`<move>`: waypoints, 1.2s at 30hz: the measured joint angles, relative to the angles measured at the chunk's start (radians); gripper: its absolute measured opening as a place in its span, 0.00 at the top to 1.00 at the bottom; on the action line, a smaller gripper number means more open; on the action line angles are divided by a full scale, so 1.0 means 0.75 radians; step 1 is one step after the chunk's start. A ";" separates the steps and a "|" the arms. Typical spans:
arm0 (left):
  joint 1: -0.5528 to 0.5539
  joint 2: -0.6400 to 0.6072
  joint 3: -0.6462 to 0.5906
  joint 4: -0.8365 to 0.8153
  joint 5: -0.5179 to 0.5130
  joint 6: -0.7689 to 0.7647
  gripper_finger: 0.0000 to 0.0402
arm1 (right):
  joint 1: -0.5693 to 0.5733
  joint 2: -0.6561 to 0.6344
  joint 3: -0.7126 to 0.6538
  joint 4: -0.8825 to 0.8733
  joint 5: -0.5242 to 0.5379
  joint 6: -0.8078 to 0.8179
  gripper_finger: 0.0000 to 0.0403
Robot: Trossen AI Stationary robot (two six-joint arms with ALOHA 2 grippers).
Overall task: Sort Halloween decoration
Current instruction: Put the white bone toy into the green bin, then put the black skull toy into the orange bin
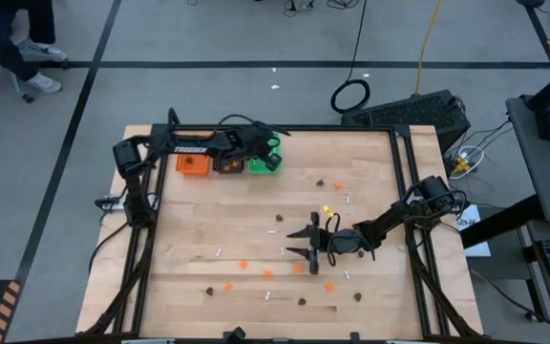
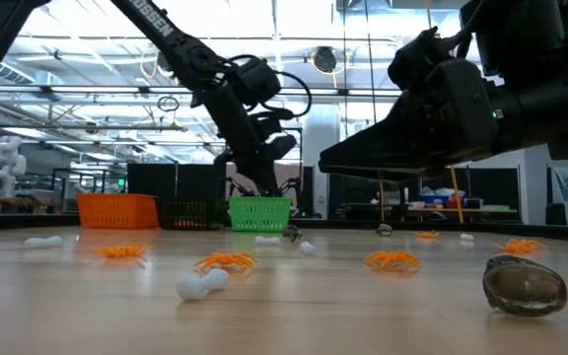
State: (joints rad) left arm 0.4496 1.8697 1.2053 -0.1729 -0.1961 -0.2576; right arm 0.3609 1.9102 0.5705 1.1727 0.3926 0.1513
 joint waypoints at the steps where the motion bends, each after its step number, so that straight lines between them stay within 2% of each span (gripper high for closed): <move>1: 0.000 0.011 0.008 -0.002 -0.003 -0.007 0.98 | 0.000 0.000 0.000 -0.004 0.000 -0.004 0.60; 10: 0.000 0.034 0.023 -0.006 -0.030 -0.035 0.96 | 0.000 0.000 0.001 -0.023 0.000 -0.022 0.60; 25: -0.022 0.015 0.023 -0.046 -0.031 -0.018 0.73 | 0.001 -0.005 0.001 -0.080 0.000 -0.018 0.60; 30: -0.128 -0.077 0.024 -0.105 -0.028 0.051 0.72 | 0.001 -0.006 0.001 -0.109 0.000 0.005 0.60; 36: -0.413 -0.161 0.014 -0.101 -0.028 0.321 0.72 | 0.001 -0.006 0.001 -0.154 0.000 0.005 0.60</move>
State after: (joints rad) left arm 0.1397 1.7488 1.2157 -0.2483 -0.2173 -0.0166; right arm 0.3614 1.9060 0.5709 1.0575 0.3923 0.1547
